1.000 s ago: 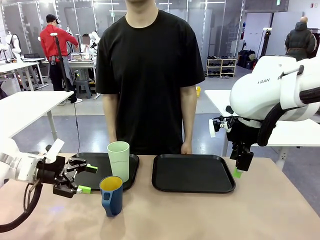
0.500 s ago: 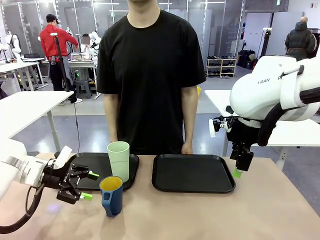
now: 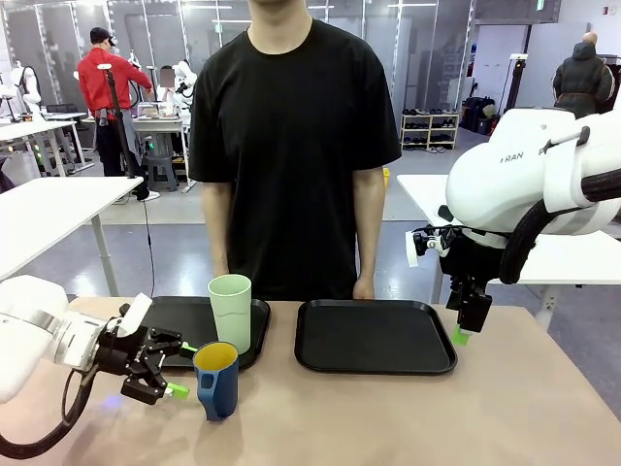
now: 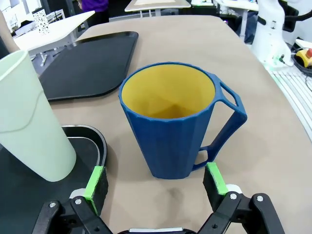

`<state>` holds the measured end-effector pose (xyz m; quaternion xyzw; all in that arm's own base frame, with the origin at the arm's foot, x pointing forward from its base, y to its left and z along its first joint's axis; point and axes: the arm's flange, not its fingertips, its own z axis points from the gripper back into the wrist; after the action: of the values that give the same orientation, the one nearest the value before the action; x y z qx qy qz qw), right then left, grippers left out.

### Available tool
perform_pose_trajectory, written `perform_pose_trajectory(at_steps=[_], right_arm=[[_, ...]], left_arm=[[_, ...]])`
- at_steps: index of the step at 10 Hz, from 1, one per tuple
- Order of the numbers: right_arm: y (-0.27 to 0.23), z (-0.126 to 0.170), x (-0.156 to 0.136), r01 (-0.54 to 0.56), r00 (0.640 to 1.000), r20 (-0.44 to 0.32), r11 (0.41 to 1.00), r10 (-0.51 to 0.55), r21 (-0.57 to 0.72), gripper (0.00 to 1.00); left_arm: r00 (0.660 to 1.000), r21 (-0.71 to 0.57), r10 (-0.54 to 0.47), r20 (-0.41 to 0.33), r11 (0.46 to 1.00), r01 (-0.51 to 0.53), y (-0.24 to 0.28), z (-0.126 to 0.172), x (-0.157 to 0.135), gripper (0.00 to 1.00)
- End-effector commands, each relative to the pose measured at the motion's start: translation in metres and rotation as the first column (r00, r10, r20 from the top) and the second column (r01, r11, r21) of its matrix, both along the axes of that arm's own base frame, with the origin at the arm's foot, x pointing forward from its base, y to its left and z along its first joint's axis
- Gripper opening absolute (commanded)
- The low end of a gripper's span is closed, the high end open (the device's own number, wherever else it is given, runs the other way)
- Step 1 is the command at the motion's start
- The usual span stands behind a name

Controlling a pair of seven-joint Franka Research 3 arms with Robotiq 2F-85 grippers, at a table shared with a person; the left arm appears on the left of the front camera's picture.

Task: Sort and store the cups by type.
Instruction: Pick up the Handle plastic cup and place it into the empty Flat Tray.

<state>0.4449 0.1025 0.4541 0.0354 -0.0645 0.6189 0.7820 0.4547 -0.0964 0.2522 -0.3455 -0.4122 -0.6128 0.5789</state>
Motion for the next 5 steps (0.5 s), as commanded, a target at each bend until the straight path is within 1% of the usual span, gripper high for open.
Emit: perform_pose_trajectory(at_steps=[1, 5], right_arm=[[-0.002, 0.001, 0.0, -0.001, 1.0, 0.008, 1.0, 0.001, -0.005, 1.0], [-0.002, 0.001, 0.0, -0.001, 1.0, 0.008, 1.0, 0.001, -0.005, 1.0]], left_arm=[[0.999, -0.038, -0.007, 0.043, 0.999, 0.009, -0.004, -0.053, -0.013, 1.0], [0.999, -0.069, -0.03, 0.022, 0.997, 0.031, -0.022, -0.059, -0.014, 1.0]])
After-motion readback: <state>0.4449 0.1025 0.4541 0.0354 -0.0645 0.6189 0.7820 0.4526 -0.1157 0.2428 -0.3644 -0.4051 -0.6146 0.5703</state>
